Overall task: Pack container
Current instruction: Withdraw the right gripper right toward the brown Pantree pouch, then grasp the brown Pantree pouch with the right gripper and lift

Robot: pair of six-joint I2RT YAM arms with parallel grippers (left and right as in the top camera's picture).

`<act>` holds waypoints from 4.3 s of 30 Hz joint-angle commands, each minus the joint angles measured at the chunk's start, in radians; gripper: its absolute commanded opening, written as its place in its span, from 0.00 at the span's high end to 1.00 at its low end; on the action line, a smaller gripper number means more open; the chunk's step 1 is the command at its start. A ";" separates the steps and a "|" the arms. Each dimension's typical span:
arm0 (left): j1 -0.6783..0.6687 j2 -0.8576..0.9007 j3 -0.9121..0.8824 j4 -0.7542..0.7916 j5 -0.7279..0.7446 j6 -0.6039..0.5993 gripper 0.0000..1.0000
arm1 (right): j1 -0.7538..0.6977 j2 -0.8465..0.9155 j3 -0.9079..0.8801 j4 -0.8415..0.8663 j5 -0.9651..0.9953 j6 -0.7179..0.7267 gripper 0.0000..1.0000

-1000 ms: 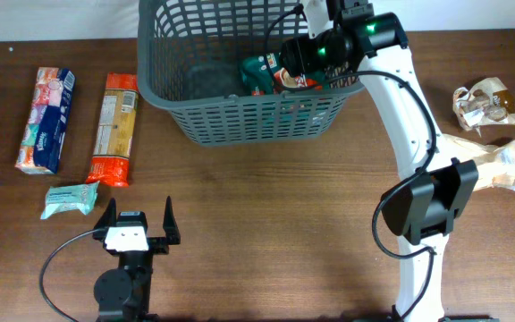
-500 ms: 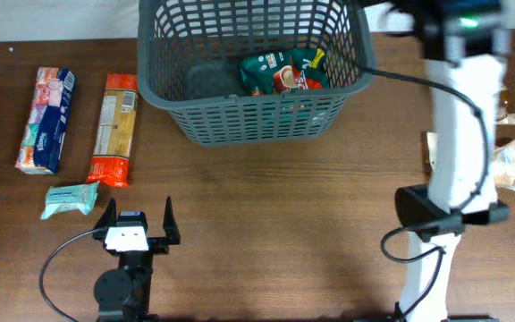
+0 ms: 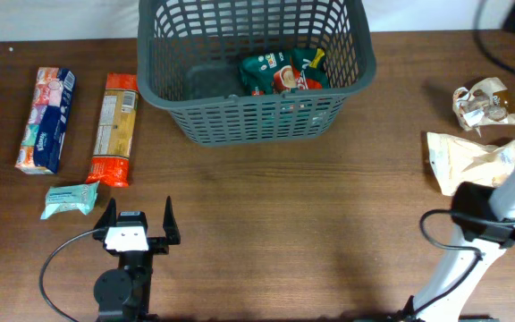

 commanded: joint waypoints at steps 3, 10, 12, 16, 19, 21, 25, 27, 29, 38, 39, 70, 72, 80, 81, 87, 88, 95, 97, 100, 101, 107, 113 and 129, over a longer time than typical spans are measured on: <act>0.006 -0.008 -0.006 -0.001 0.011 -0.003 0.01 | -0.114 0.053 -0.078 0.036 -0.216 0.063 0.01; 0.006 -0.008 -0.006 -0.001 0.011 -0.003 0.01 | -0.137 0.095 -0.328 0.134 -0.217 0.264 0.01; 0.006 -0.008 -0.006 -0.001 0.011 -0.003 0.01 | -0.137 0.095 -0.424 0.178 -0.212 0.354 0.01; 0.006 -0.008 -0.006 -0.001 0.011 -0.003 0.01 | -0.137 0.095 -0.584 0.261 -0.213 0.525 0.01; 0.006 -0.008 -0.006 -0.001 0.011 -0.003 0.01 | -0.136 0.095 -0.670 0.312 -0.214 0.622 0.01; 0.006 -0.008 -0.006 -0.001 0.011 -0.003 0.01 | -0.134 0.095 -0.716 0.342 -0.218 0.676 0.01; 0.006 -0.008 -0.006 -0.001 0.011 -0.003 0.01 | -0.139 0.096 -0.777 0.402 -0.227 0.764 0.01; 0.006 -0.008 -0.006 -0.002 0.011 -0.003 0.01 | -0.146 0.096 -0.793 0.466 -0.266 0.763 0.01; 0.006 -0.008 -0.006 -0.001 0.011 -0.003 0.01 | -0.152 0.097 -0.797 0.515 -0.290 0.764 0.01; 0.006 -0.008 -0.006 -0.001 0.011 -0.003 0.01 | -0.159 0.114 -0.798 0.621 -0.296 0.903 0.01; 0.006 -0.008 -0.006 -0.001 0.011 -0.003 0.01 | -0.159 0.122 -0.798 0.621 -0.296 0.907 0.01; 0.006 -0.008 -0.006 -0.001 0.011 -0.003 0.01 | -0.210 0.256 -0.798 0.478 -0.228 0.954 0.01; 0.006 -0.008 -0.006 -0.001 0.011 -0.003 0.01 | -0.209 0.259 -0.798 0.476 -0.224 0.954 0.01; 0.006 -0.008 -0.006 -0.001 0.011 -0.003 0.01 | -0.209 0.260 -0.797 0.446 -0.165 0.977 0.01; 0.006 -0.008 -0.006 -0.001 0.011 -0.003 0.01 | -0.209 0.260 -0.797 0.438 -0.147 0.976 0.01; 0.006 -0.008 -0.006 -0.001 0.011 -0.003 0.01 | -0.209 0.260 -0.797 0.391 -0.063 0.968 0.01; 0.006 -0.008 -0.006 -0.001 0.011 -0.003 0.01 | -0.209 0.260 -0.797 0.385 -0.054 0.968 0.01; 0.006 -0.008 -0.006 -0.001 0.011 -0.003 0.01 | -0.206 0.260 -0.797 0.438 -0.086 0.934 0.01; 0.006 -0.008 -0.006 -0.001 0.011 -0.003 0.01 | -0.201 0.260 -0.797 0.460 -0.105 0.935 0.01; 0.006 -0.008 -0.006 -0.001 0.011 -0.003 0.01 | -0.186 0.262 -0.797 0.490 -0.113 0.935 0.01; 0.006 -0.008 -0.006 -0.001 0.011 -0.003 0.01 | -0.179 0.263 -0.797 0.497 -0.112 0.935 0.01; 0.006 -0.008 -0.006 -0.001 0.011 -0.003 0.01 | -0.141 0.306 -0.797 0.524 -0.137 0.935 0.01; 0.006 -0.008 -0.006 -0.001 0.011 -0.003 0.01 | -0.130 0.344 -0.797 0.539 -0.169 0.935 0.01; 0.006 -0.008 -0.006 -0.001 0.011 -0.003 0.01 | -0.132 0.367 -0.798 0.563 -0.172 0.871 0.52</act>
